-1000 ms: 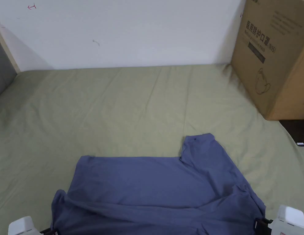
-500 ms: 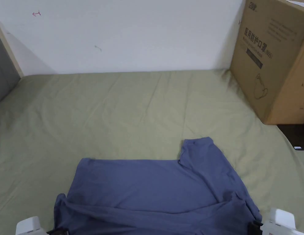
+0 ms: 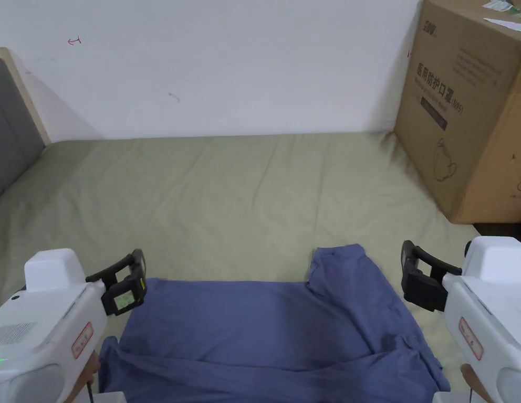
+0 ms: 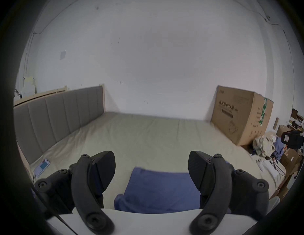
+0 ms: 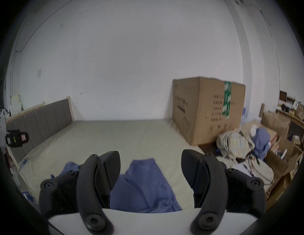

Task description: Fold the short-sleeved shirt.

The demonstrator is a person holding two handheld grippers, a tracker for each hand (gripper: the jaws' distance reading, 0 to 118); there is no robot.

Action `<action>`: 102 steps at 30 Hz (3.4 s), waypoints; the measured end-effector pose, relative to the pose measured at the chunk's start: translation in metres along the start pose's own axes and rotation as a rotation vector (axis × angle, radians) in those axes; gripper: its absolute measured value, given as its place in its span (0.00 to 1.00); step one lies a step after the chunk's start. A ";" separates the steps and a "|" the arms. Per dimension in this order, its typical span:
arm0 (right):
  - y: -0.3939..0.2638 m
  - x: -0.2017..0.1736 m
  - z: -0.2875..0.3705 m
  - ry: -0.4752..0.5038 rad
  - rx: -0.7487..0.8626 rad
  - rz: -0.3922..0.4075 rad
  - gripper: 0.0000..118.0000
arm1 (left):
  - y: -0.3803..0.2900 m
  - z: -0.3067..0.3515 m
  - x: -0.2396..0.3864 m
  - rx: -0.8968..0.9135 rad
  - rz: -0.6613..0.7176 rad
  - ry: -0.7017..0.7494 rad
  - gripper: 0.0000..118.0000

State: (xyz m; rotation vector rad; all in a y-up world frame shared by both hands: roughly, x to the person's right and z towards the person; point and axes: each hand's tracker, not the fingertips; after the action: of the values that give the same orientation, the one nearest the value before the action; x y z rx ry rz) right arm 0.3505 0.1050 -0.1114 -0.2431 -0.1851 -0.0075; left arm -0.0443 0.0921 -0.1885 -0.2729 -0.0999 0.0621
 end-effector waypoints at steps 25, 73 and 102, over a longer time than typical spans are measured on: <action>0.007 -0.024 -0.017 0.000 0.097 0.068 0.01 | 0.000 -0.025 0.009 0.025 -0.097 -0.051 0.00; -0.083 0.034 -0.315 -0.001 -0.490 0.053 0.85 | -0.097 -0.320 -0.059 -0.668 -0.045 -0.137 0.02; -0.085 0.058 -0.256 0.133 -0.536 -0.071 0.00 | -0.075 -0.254 -0.080 -0.619 0.048 -0.077 0.02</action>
State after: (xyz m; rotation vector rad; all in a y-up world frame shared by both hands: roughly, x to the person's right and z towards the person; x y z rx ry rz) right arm 0.4516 -0.0377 -0.3251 -0.7682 -0.0553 -0.1448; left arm -0.0935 -0.0538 -0.4188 -0.8915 -0.1881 0.0885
